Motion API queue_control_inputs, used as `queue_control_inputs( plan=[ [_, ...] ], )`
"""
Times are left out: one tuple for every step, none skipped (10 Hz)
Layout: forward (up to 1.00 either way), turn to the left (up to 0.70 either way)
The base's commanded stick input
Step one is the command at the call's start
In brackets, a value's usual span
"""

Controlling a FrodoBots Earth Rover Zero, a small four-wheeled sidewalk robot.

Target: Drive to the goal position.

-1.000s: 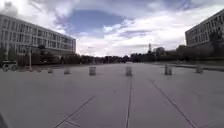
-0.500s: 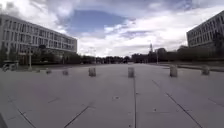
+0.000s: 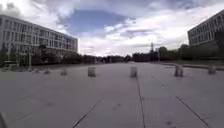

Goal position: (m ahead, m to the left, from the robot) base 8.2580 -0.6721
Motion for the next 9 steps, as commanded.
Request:
queue_control_inputs(
  plan=[
    [0.70,0.00],
    [0.70,0.00],
    [0.70,0.00],
    [0.70,0.00],
    [0.70,0.00],
    [0.70,0.00],
    [0.70,0.00],
    [0.70,0.00],
    [0.70,0.00]
  ],
)
